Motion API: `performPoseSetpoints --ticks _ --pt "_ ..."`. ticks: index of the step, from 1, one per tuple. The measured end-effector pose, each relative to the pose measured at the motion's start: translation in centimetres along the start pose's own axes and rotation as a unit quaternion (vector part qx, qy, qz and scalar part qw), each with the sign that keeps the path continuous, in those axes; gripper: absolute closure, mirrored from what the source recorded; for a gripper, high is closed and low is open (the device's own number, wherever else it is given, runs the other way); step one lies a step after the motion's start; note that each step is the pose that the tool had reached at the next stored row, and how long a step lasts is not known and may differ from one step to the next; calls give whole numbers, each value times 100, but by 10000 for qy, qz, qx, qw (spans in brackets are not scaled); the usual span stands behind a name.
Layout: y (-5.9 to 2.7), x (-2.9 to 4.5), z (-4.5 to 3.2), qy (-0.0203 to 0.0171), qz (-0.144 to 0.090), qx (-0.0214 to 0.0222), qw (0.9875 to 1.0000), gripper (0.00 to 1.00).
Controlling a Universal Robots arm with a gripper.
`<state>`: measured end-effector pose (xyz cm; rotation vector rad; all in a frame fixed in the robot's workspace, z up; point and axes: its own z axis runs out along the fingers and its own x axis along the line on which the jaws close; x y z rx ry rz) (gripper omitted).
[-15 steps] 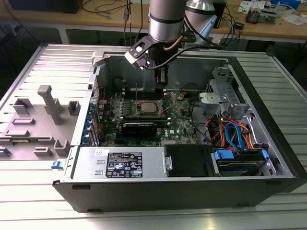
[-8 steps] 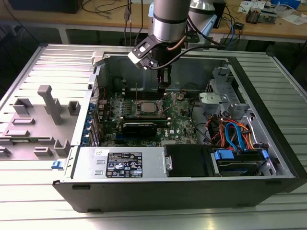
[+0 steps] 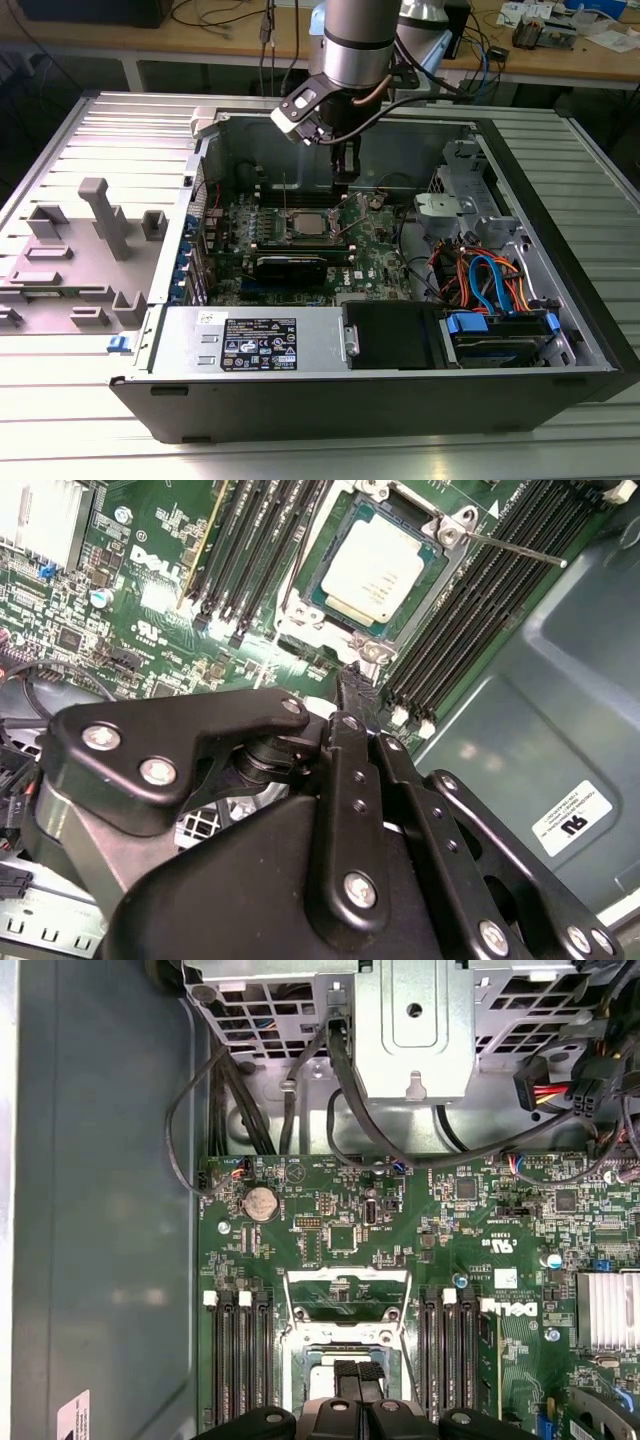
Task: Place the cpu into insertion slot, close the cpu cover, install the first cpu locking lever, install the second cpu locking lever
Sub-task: 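Close the cpu cover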
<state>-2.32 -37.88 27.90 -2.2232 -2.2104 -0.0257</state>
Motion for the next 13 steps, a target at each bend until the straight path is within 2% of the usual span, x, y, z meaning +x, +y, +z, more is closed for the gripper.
performPoseSetpoints --ticks 13 --pt "17 0 0 0 0 0 10000 89"
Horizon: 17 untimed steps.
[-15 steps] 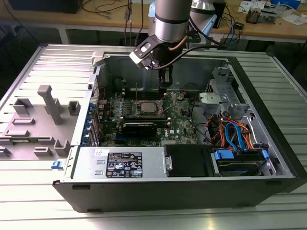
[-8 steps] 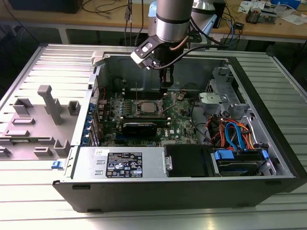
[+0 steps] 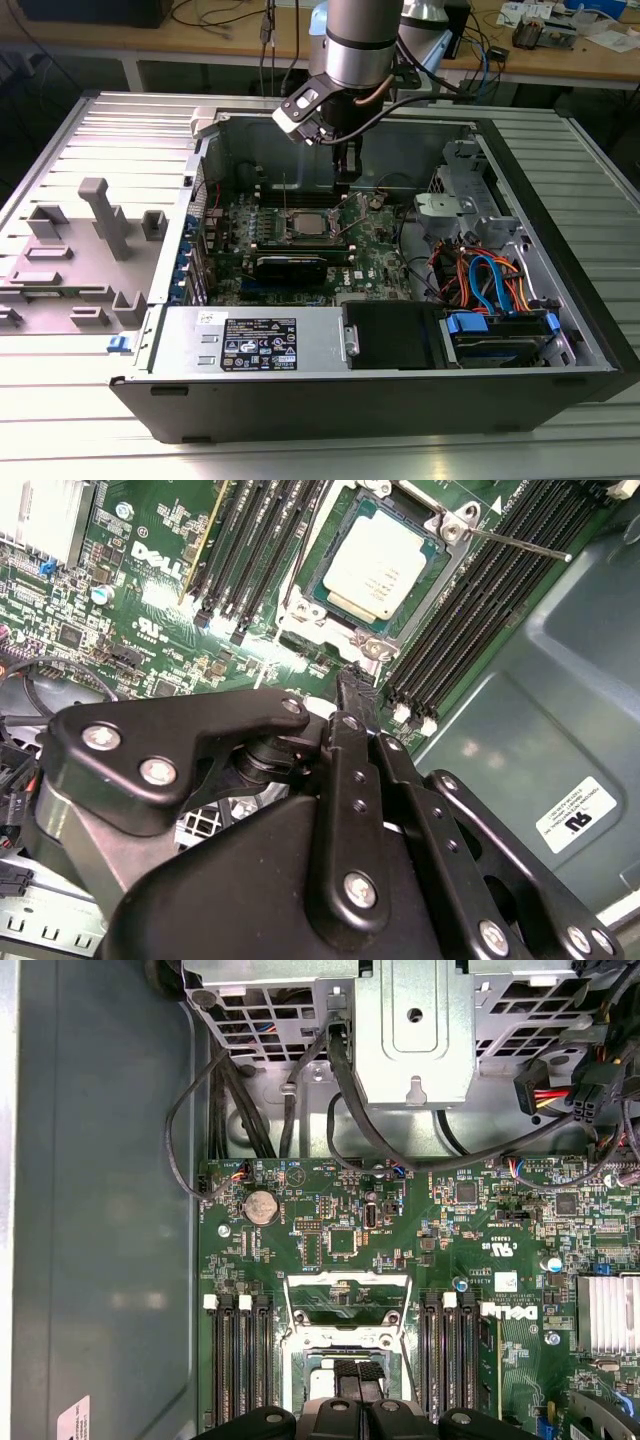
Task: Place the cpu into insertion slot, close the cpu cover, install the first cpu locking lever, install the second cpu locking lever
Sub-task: 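Close the cpu cover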
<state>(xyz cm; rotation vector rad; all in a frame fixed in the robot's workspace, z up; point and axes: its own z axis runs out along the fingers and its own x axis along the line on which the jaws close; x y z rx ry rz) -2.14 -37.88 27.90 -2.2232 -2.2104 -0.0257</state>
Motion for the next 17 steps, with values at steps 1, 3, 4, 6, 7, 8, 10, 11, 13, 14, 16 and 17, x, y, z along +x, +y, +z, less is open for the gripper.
performPoseSetpoints --ticks 1,3,4,6,7,8,10,11,13,14,16,17 --pt "0 0 0 0 0 0 10000 89" --pt "0 0 0 0 0 0 10000 89" --pt "0 0 0 0 0 0 10000 89" --pt "0 0 0 0 0 0 10000 89" --pt "5 1 2 0 -1 0 10000 89" --pt "9 1 5 0 -1 0 10000 89" --pt "34 2 13 1 0 0 10000 89" --pt "43 2 19 1 0 0 10000 89" --pt "108 8 34 0 -1 0 10000 89" --pt "130 9 37 0 0 0 10000 89" --pt "209 15 51 0 0 0 10000 89" --pt "243 18 61 0 0 0 10000 89"
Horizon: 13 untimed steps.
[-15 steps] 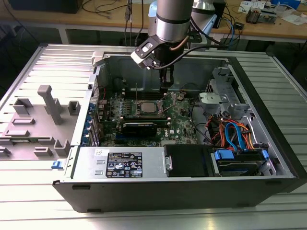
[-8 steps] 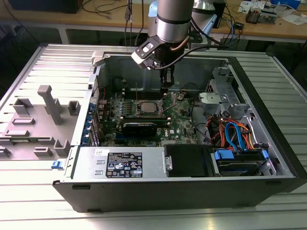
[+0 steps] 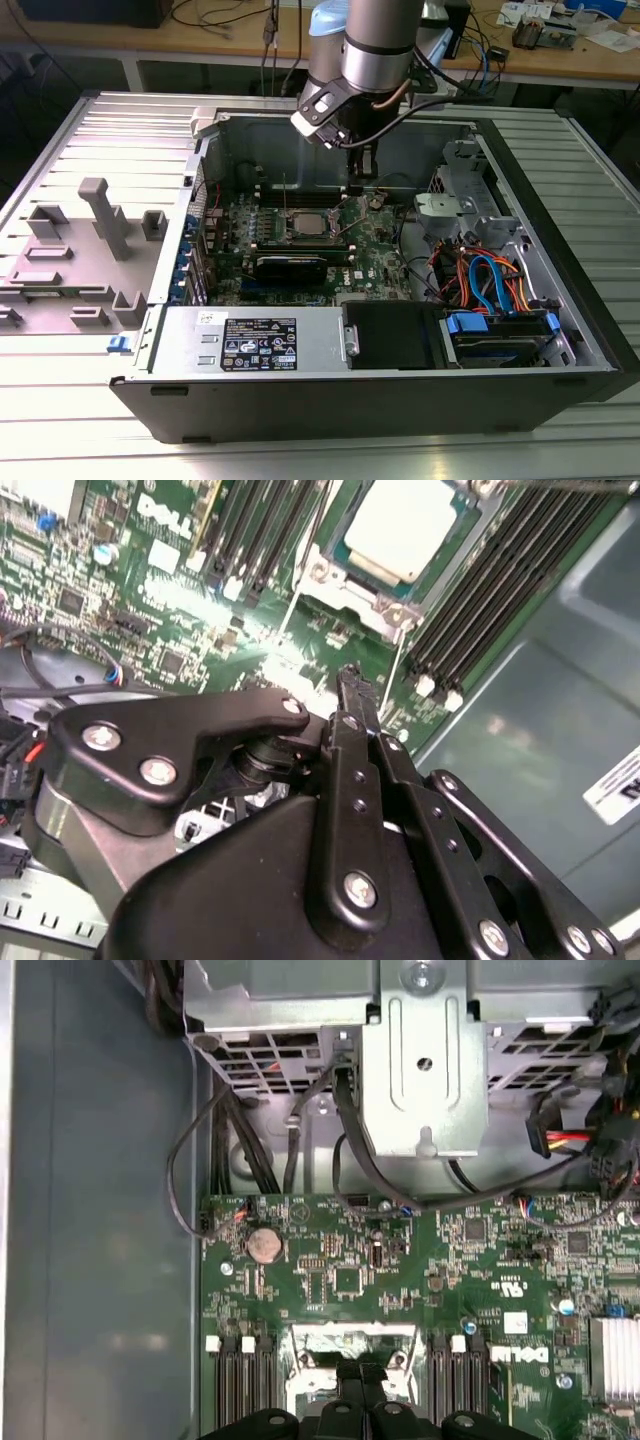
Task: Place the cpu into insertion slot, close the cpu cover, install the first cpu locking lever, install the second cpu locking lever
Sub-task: 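Close the cpu cover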
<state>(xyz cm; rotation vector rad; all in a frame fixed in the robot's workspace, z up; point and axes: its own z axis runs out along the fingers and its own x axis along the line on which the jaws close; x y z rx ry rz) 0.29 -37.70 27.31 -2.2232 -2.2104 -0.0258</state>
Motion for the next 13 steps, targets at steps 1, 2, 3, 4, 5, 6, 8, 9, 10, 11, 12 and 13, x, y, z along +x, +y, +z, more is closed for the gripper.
performPoseSetpoints --ticks 1,2,3,4,5,6,8,9,10,11,12,13 --pt "17 2 9 -1 0 0 10000 89" --pt "28 4 17 -1 0 0 10000 89" --pt "34 4 22 0 0 0 10000 89" --pt "47 6 31 0 0 0 10000 89" --pt "53 6 36 0 0 0 10000 89" --pt "58 5 41 -2 0 1 10000 89" --pt "58 5 43 -1 0 0 10000 89" --pt "58 5 43 -1 0 0 10000 89" --pt "59 5 44 -1 0 0 10000 89" --pt "63 5 45 -1 -1 0 10000 89" --pt "77 7 47 1 0 0 10000 89" --pt "90 7 49 -1 0 0 10000 89"
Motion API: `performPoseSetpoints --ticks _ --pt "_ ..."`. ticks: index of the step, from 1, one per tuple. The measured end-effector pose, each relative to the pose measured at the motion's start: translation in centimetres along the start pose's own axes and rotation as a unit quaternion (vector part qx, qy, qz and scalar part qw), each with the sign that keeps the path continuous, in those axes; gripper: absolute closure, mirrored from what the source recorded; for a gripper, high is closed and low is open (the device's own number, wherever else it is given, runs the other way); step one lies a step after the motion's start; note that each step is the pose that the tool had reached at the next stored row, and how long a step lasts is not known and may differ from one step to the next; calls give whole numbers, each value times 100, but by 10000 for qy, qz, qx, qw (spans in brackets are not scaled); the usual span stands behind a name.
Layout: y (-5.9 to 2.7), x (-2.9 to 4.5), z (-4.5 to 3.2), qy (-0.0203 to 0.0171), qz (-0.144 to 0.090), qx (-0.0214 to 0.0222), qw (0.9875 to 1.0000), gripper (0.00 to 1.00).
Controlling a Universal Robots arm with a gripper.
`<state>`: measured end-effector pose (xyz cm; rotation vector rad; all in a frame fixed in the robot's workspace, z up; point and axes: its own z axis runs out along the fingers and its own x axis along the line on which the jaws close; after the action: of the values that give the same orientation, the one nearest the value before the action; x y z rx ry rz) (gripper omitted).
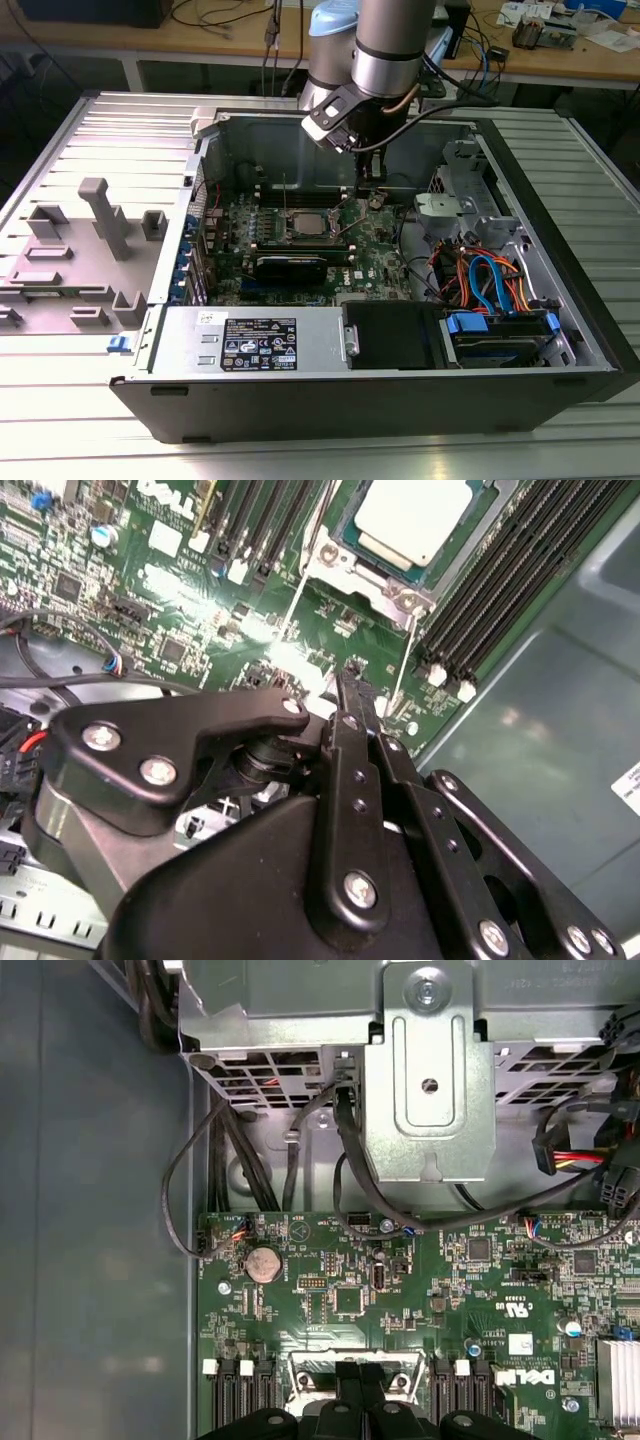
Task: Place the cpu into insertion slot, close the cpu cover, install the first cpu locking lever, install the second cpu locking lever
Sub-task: 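Close the cpu cover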
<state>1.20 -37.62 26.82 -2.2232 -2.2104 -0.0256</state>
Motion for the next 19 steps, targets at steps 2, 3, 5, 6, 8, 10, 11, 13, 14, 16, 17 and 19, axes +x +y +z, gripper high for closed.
performPoseSetpoints --ticks 2,3,5,6,8,10,11,13,14,16,17,19 --pt "34 2 3 0 0 0 10000 89" --pt "62 2 4 0 0 0 10000 89" --pt "104 3 5 0 0 0 10000 89" --pt "119 4 6 0 0 0 10000 89" --pt "141 4 7 -1 0 0 10000 89" --pt "180 8 15 -4 0 0 10000 89" --pt "197 9 18 -5 0 0 10000 89" --pt "227 13 27 -5 -1 0 10000 89" --pt "235 15 33 -7 0 -1 10000 89" --pt "258 19 47 -8 -2 0 10000 89" --pt "273 24 68 -9 -9 0 10000 89" --pt "284 30 105 -10 -22 0 10000 89"
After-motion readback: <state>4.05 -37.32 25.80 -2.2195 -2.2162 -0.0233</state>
